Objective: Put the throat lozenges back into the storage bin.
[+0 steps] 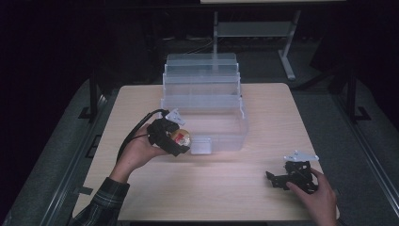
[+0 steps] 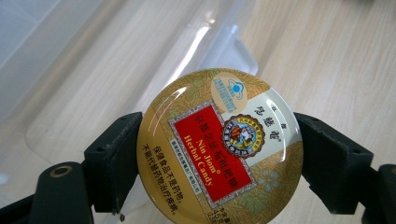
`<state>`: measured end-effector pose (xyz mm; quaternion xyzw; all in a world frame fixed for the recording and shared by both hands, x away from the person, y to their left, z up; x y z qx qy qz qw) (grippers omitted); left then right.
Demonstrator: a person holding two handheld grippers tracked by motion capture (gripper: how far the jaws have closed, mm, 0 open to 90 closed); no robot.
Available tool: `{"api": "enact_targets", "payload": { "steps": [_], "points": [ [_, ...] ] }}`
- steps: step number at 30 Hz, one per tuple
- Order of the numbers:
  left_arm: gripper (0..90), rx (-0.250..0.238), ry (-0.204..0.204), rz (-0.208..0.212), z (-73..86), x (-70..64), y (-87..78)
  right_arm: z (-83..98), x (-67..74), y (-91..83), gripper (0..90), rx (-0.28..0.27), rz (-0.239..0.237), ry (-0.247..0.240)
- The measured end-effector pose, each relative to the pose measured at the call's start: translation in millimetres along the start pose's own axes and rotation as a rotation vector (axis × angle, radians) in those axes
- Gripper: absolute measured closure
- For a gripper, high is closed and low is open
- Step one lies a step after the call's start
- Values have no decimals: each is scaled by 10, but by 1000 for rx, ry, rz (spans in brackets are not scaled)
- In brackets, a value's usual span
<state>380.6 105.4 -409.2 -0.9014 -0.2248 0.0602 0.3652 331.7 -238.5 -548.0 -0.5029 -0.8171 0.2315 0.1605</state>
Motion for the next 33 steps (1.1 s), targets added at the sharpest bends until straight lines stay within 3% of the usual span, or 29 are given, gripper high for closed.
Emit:
{"api": "enact_targets", "payload": {
  "steps": [23, 33],
  "points": [
    [197, 0, -10, -57, -110, 286, 13, 1, -1, -1, 0, 2, -1, -1],
    [197, -7, -33, -85, -135, 436, 27, 0, -5, 1, 0, 0, 0, -5]
  ]
}}
Point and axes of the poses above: each handheld gripper's, and its own axes: y roughly forward along the jaws, z roughly out of its underside, x roughly to its left, the point moved 9 cm from there along y, roughly forward along the jaws, and after that the axes turned 13 degrees about -x, right-handed, at the moved point
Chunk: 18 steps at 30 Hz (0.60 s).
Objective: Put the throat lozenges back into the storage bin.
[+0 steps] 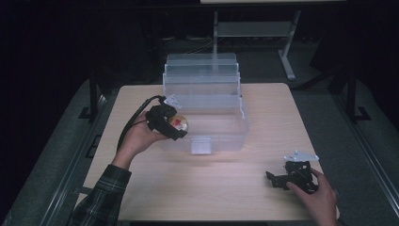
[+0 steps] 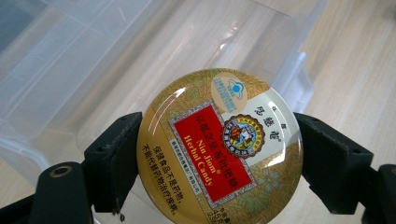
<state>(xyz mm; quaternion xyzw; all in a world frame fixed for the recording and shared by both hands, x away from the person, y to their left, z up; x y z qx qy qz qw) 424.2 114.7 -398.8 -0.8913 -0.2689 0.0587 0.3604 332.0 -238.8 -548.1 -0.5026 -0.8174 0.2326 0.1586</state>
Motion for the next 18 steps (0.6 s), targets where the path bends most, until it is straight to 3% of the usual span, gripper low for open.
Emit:
{"api": "enact_targets", "payload": {
  "steps": [18],
  "points": [
    [197, 3, -33, -36, 44, 199, 55, 2, 3, -1, 0, 2, 0, 3]
  ]
}}
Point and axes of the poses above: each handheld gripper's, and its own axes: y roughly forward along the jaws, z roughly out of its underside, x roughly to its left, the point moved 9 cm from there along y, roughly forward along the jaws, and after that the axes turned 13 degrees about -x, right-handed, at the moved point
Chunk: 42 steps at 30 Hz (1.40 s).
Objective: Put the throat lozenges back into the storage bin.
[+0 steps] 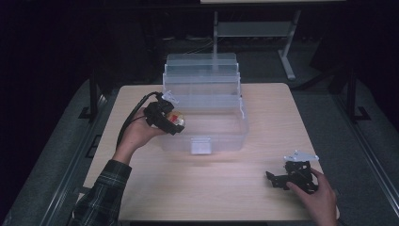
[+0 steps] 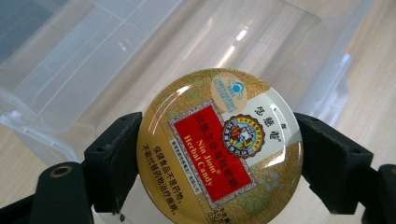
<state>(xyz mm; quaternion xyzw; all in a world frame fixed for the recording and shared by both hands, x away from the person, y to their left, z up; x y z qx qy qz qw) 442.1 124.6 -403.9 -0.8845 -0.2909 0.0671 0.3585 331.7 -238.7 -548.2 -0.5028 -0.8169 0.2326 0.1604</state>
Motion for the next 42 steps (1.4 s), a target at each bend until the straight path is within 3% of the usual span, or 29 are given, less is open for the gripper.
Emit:
{"api": "enact_targets", "payload": {
  "steps": [19, 42],
  "points": [
    [196, 43, -11, -42, 140, 212, 24, 0, 0, 0, 0, 0, 0, 0],
    [191, 78, -20, -40, 226, 243, 62, 0, 0, 0, 0, 0, 0, 0]
  ]
}}
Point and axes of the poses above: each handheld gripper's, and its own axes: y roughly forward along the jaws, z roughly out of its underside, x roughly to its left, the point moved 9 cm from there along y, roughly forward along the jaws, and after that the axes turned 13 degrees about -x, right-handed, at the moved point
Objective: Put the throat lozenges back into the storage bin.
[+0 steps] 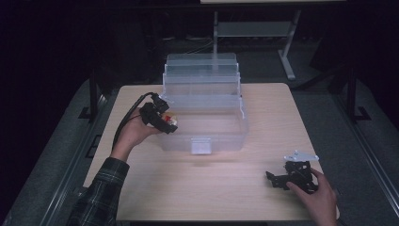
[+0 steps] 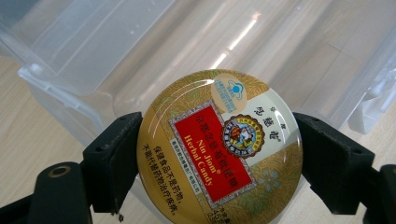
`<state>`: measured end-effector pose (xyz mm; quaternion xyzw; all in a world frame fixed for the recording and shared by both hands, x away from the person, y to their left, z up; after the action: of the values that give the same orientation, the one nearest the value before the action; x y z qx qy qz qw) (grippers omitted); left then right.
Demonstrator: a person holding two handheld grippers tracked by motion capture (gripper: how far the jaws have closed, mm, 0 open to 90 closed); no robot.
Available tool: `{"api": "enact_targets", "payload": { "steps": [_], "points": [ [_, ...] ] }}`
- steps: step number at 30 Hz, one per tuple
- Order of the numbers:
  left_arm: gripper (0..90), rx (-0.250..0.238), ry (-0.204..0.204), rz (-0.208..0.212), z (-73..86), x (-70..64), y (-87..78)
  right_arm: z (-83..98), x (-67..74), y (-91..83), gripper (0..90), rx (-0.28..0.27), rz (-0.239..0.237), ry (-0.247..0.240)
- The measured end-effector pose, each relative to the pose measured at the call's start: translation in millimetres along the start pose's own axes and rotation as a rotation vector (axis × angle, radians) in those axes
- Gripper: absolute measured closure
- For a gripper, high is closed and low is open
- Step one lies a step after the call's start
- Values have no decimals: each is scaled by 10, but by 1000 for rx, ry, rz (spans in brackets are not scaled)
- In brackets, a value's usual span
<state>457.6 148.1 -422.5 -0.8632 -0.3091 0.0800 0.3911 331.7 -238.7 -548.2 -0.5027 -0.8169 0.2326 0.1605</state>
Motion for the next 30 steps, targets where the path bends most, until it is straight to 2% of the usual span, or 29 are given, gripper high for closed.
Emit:
{"api": "enact_targets", "payload": {
  "steps": [13, 16, 24, 30],
  "points": [
    [192, -14, -3, 0, -17, 5, -29, 0, 0, 0, 0, 0, 0, 0],
    [193, -42, -11, 4, -25, 0, -50, 0, 0, 0, 0, 0, 0, 0],
    [189, -64, -32, 5, 49, 0, -101, 0, 0, 0, 0, 0, 0, 0],
    [156, -98, -35, 3, 3, -20, -206, -1, 0, 0, 0, 0, 0, 1]
  ]
}}
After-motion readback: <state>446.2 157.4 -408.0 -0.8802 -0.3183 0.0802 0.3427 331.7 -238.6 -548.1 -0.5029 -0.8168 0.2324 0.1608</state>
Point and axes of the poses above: each handheld gripper's, and its own axes: y roughly forward along the jaws, z roughly out of its underside, x roughly to its left, the point moved 9 cm from there along y, roughly forward along the jaws, and after that the axes turned 13 degrees about -x, right-handed, at the moved point
